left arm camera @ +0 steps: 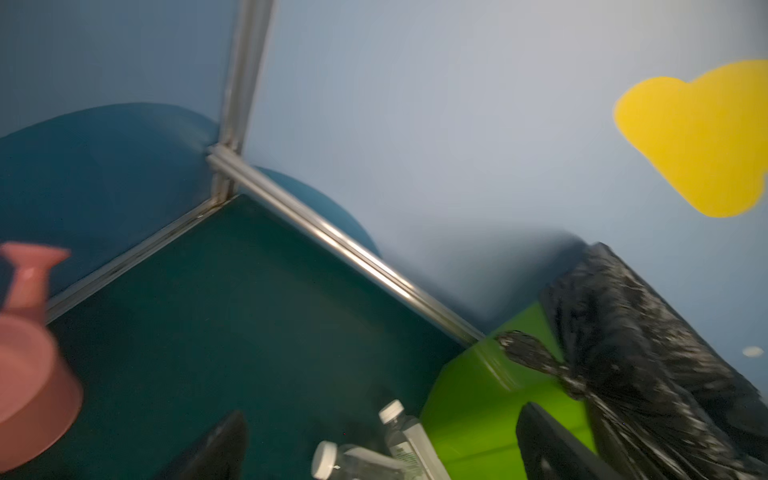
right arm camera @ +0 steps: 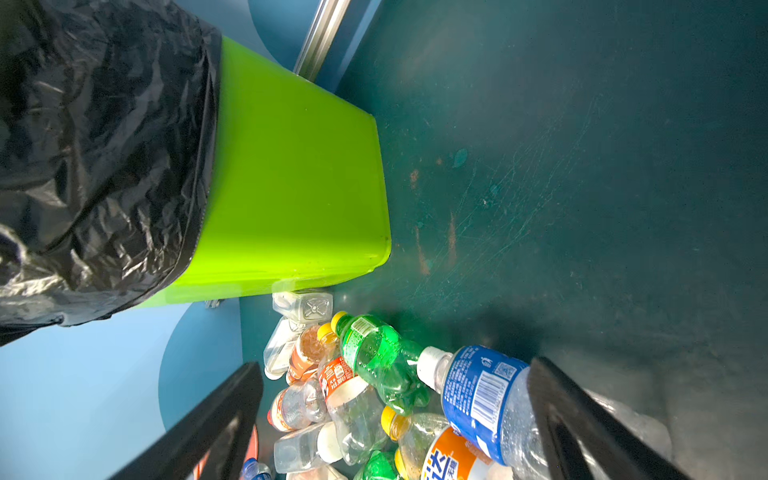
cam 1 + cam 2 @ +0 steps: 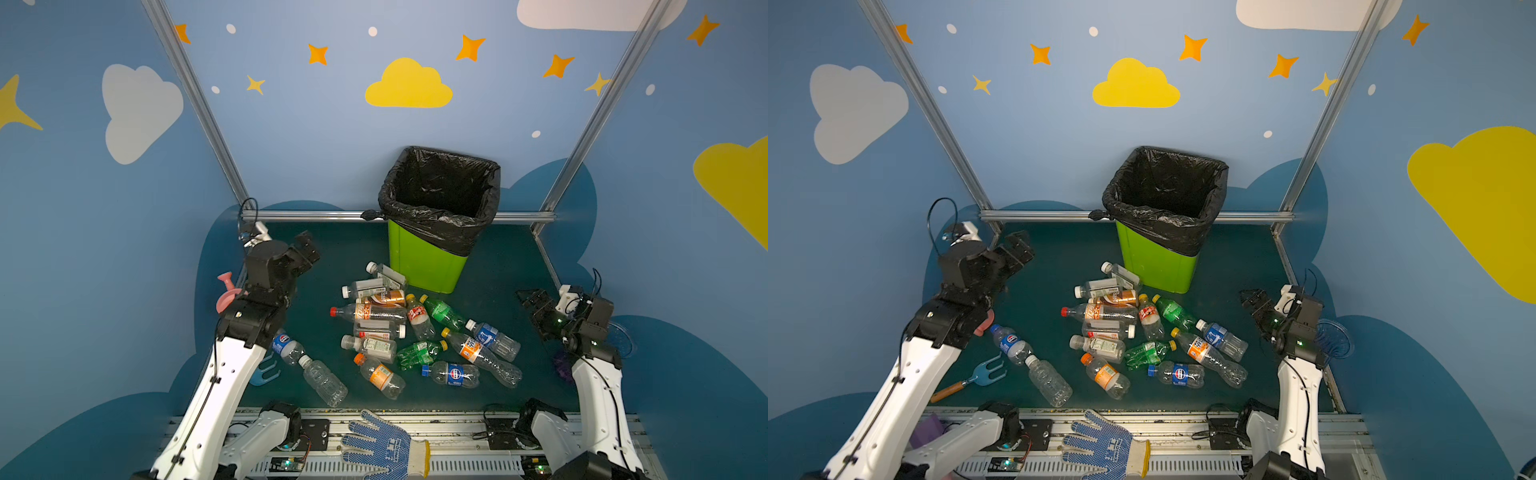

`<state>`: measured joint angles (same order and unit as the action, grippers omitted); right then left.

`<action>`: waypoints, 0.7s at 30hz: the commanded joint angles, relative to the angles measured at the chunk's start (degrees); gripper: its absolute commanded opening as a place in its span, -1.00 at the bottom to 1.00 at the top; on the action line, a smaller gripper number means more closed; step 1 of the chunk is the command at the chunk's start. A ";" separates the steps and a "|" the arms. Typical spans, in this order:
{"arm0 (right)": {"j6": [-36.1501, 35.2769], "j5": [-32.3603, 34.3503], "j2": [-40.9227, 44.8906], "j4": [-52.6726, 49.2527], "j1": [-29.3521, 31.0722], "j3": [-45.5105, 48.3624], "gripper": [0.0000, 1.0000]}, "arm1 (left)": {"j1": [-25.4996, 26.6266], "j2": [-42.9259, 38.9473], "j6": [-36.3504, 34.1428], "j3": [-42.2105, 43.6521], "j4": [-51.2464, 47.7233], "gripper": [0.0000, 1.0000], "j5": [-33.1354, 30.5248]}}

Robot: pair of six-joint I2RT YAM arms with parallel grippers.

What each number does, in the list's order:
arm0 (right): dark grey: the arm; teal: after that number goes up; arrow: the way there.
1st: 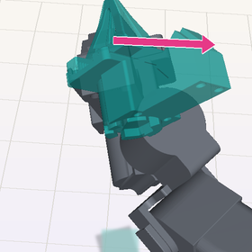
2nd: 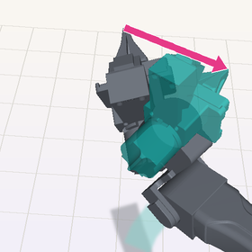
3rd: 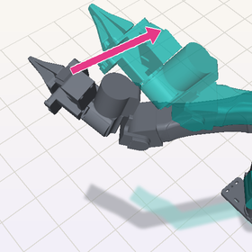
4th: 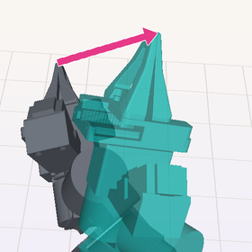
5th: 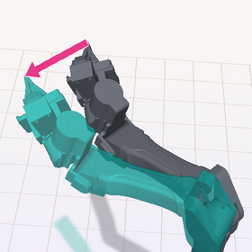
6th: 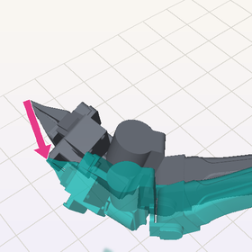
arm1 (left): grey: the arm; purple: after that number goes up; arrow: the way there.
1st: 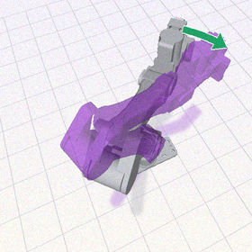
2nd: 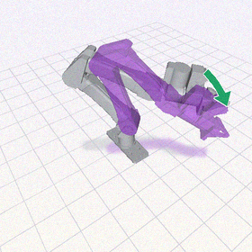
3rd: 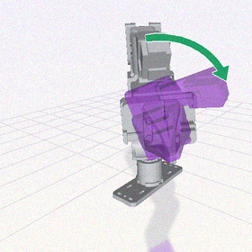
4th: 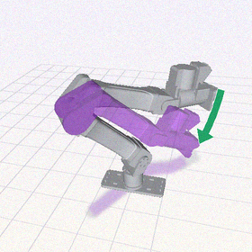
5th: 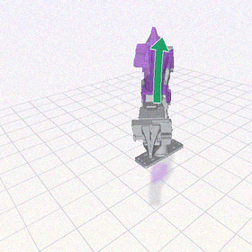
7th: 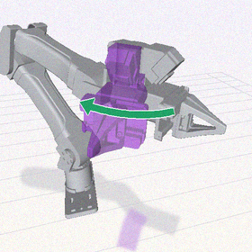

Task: Throw the plastic bottles in the bin
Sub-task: 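Lower the left gripper to a blue-capped Pepsi bottle near the watering can, then close the left gripper on the blue-capped Pepsi bottle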

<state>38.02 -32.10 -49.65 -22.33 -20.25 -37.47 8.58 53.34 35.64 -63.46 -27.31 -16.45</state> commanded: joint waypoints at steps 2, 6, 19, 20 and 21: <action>-0.74 0.61 -1.22 1.51 0.25 -0.68 0.96 | -6.29 -3.77 7.57 9.94 -11.30 1.00 0.57; -0.94 1.09 -1.76 2.27 0.22 -0.08 0.96 | -10.77 -5.62 8.51 16.16 -12.55 1.00 4.00; -1.24 1.83 -3.50 2.75 0.11 0.90 0.96 | -24.71 1.89 7.60 29.03 -3.67 0.92 23.73; -1.19 1.91 -3.57 2.80 0.15 0.78 0.96 | -25.10 2.08 7.25 29.30 -3.26 0.92 24.35; -1.19 1.94 -3.68 2.75 0.13 0.82 0.96 | -25.50 2.63 6.83 29.59 -2.84 0.92 25.06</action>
<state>37.23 -30.85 -52.95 -20.49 -20.25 -37.17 -15.88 55.59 43.33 -34.11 -32.95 4.34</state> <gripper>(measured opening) 0.980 0.959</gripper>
